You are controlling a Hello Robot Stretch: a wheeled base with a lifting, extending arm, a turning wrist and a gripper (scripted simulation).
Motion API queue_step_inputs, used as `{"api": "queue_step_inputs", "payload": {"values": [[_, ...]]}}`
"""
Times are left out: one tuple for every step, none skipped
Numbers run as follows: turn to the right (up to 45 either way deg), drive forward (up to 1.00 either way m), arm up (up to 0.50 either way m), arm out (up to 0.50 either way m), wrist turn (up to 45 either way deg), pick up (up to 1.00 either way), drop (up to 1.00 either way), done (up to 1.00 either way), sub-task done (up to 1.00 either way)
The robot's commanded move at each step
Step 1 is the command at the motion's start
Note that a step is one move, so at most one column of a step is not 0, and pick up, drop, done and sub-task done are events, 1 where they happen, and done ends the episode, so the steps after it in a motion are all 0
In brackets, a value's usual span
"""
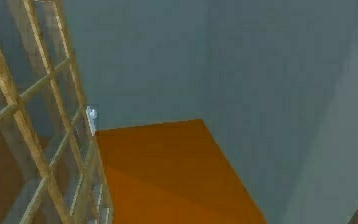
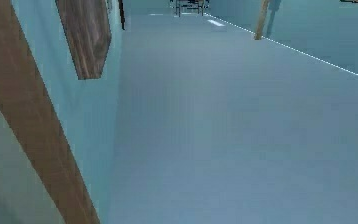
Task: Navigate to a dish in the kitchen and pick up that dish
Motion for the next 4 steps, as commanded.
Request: {"api": "queue_step_inputs", "payload": {"values": [[0.0, 1.0, 0.0, 0.0, 0.0, 0.0, 0.0, 0.0, 0.0], [9.0, 0.0, 0.0, 0.0, 0.0, 0.0, 0.0, 0.0, 0.0], [0.0, 0.25, 0.0, 0.0, 0.0, 0.0, 0.0, 0.0, 0.0], [-45.0, 0.0, 0.0, 0.0, 0.0, 0.0, 0.0, 0.0, 0.0]]}}
